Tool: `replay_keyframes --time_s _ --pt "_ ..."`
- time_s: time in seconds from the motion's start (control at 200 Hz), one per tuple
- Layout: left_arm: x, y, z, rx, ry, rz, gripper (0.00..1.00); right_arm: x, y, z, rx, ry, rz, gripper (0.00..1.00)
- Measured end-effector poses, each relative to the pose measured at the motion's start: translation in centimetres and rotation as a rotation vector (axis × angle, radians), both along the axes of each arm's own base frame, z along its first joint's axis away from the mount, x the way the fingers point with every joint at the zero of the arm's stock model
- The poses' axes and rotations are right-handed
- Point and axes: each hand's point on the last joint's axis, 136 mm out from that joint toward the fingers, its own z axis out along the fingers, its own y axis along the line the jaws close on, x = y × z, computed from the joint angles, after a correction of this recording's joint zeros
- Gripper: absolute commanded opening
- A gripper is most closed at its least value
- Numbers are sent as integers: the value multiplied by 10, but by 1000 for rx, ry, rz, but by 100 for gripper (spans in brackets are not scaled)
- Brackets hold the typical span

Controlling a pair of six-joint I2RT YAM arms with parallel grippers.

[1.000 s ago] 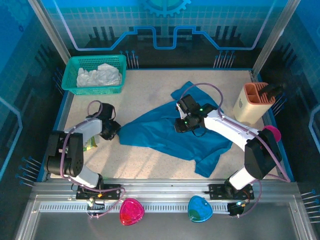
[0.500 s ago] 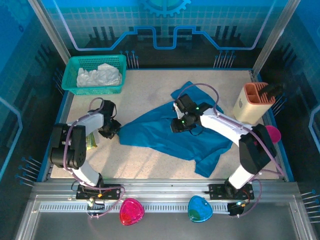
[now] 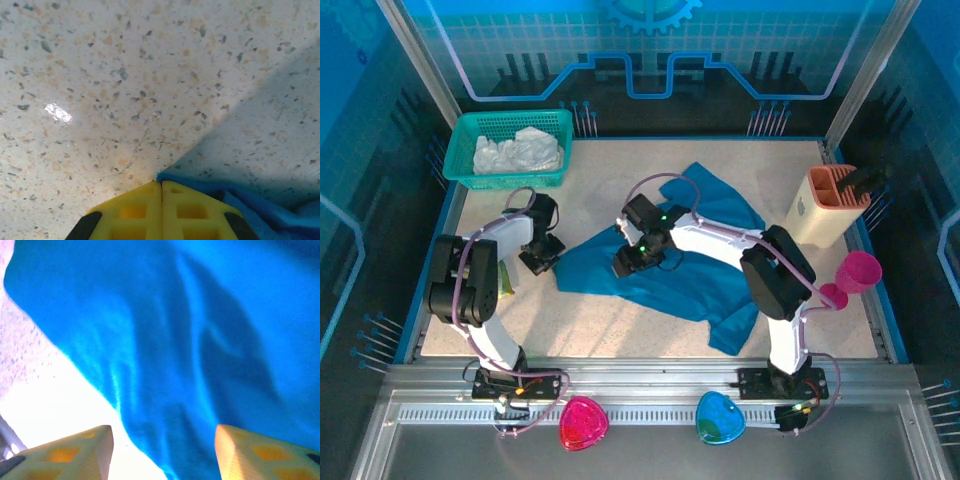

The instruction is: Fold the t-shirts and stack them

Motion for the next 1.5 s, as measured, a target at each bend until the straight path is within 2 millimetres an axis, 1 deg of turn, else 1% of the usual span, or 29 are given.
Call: replay_keyframes --time_s 0.045,0.08,0.14,0.185,0.23,0.32,0.41,0.485,0.525,0.605,0.736,0.861,0.946,1.051,1.101,1.176,1.241,1.311,1.371,1.431,1.501 --pt "4 -1 1 0 -8 -13 0 -6 4 -1 3 4 19 59" --pt "12 -2 2 -2 -27 -22 0 -11 7 -2 4 11 31 58" --pt "34 -7 6 -9 -95 -50 0 -16 7 -6 2 20 37 56" --pt "51 -11 11 -14 -146 -71 0 -19 3 -12 -8 32 33 52" --pt "68 -15 20 -16 -198 -91 0 -23 -2 -19 -25 52 24 50" --pt "97 -20 44 -12 -296 -132 0 -32 -13 -33 -59 94 -2 49" --pt "117 -23 65 1 -368 -173 0 -40 -23 -45 -85 128 -22 50" --pt "125 -26 75 16 -397 -202 0 -41 -26 -43 -74 123 -40 50" --pt "126 -27 78 26 -403 -214 0 -45 -31 -42 -78 127 -48 50" --pt "126 -28 78 43 -403 -238 0 -57 -46 -45 -107 147 -66 50" --pt "126 -25 79 68 -401 -261 0 -72 -70 -46 -155 162 -89 50" --pt "127 -26 84 81 -406 -282 0 -77 -95 -46 -196 180 -135 50" --pt "134 -28 94 91 -431 -301 0 -74 -115 -46 -219 188 -181 50" --pt "147 -36 117 100 -483 -325 0 -68 -132 -44 -234 192 -237 50" --pt "154 -42 129 103 -510 -343 0 -64 -136 -42 -237 188 -252 51" --pt "170 -54 147 112 -552 -366 0 -61 -139 -40 -238 180 -261 53" --pt "186 -64 156 128 -573 -385 0 -59 -137 -37 -232 176 -260 55" --pt "201 -71 158 154 -572 -396 0 -52 -131 -28 -208 156 -262 56" --pt "209 -73 152 179 -548 -395 0 -41 -127 -14 -174 127 -270 56" --pt "214 -70 142 204 -510 -390 0 -22 -125 5 -126 85 -294 55" --pt "217 -66 131 227 -469 -384 0 10 -130 31 -70 19 -345 53"
